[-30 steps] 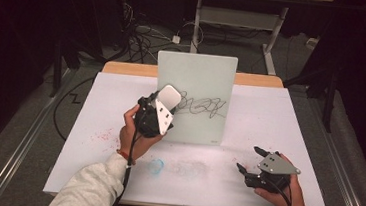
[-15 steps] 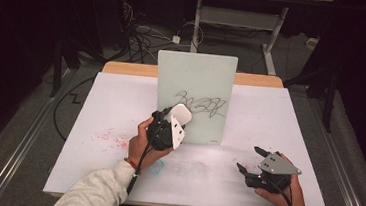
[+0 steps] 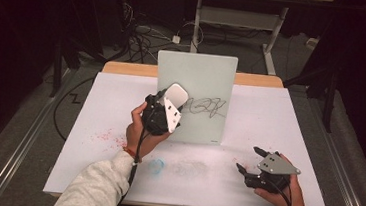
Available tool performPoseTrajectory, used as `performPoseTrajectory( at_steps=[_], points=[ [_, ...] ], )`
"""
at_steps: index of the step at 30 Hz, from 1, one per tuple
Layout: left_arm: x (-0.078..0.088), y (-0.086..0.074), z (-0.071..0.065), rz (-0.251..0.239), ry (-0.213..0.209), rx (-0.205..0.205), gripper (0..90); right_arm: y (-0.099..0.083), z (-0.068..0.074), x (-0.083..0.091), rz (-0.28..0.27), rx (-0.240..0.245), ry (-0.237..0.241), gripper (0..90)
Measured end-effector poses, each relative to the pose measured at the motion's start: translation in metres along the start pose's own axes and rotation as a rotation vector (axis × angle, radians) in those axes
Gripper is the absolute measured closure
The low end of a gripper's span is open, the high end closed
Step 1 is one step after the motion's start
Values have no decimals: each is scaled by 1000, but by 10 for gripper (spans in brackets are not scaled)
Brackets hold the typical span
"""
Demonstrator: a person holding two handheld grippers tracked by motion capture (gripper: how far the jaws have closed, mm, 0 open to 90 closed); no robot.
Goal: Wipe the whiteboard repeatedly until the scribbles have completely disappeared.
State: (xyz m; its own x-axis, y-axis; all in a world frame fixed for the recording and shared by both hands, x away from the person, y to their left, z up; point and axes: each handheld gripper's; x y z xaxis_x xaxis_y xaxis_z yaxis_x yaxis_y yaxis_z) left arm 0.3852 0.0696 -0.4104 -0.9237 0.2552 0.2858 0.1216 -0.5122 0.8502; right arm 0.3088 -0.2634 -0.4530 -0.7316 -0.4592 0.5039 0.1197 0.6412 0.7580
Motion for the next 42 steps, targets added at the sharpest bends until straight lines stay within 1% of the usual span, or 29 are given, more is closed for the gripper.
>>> performPoseTrajectory(
  at_steps=[2,7,10,12,14,17,19,21,22,23,24,27,31,33,35,36,40,42],
  points=[
    [-1,-6,-9,2,-4,-16,288,0,0,0,0,4,2,243],
    [-4,-22,-33,36,-43,-82,284,0,1,0,0,5,2,243],
    [-6,-29,-46,52,-58,-111,283,0,0,0,0,5,2,243],
    [-6,-31,-50,58,-61,-119,282,0,0,0,-2,6,1,243],
    [-6,-31,-50,60,-65,-123,282,0,1,0,0,5,0,243],
    [-6,-29,-47,64,-81,-124,282,1,0,1,-2,6,-2,243],
    [-5,-25,-43,56,-81,-107,283,1,0,2,-4,6,-5,243],
    [-5,-19,-36,43,-73,-74,284,0,-1,2,-4,4,-5,243],
    [-5,-19,-36,43,-73,-74,283,0,-1,2,-5,2,-5,243],
    [-5,-11,-28,29,-64,-42,284,0,-1,2,-4,1,-6,243],
    [-5,-8,-25,20,-54,-29,284,0,-1,2,-4,3,-6,242],
    [-6,4,-17,-1,-44,13,284,0,0,2,-2,-3,-6,242],
    [-8,17,-12,-13,-31,38,283,0,0,1,-4,4,-4,242],
    [-9,19,-15,-15,-19,34,283,0,0,1,-4,4,-4,242],
    [-9,17,-21,-16,-21,30,283,1,0,1,-4,4,-3,242],
    [-10,15,-25,-14,-20,21,283,1,0,1,-4,4,-2,242],
    [-13,7,-45,1,-38,-25,283,1,1,1,-1,9,-1,242],
    [-14,3,-55,6,-54,-32,282,1,1,1,-2,8,-1,242]
  ],
)
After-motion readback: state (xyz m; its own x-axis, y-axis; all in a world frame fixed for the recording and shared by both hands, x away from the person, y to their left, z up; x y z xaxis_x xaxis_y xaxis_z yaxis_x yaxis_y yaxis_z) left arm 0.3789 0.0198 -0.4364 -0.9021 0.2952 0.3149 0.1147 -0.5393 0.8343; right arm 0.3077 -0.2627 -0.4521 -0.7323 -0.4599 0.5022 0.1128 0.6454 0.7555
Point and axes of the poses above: each handheld gripper's, and its own axes: x roughly backward along the jaws, y roughly out of its top, z roughly to its left, and after that the axes turned 8 degrees about x, right-handed
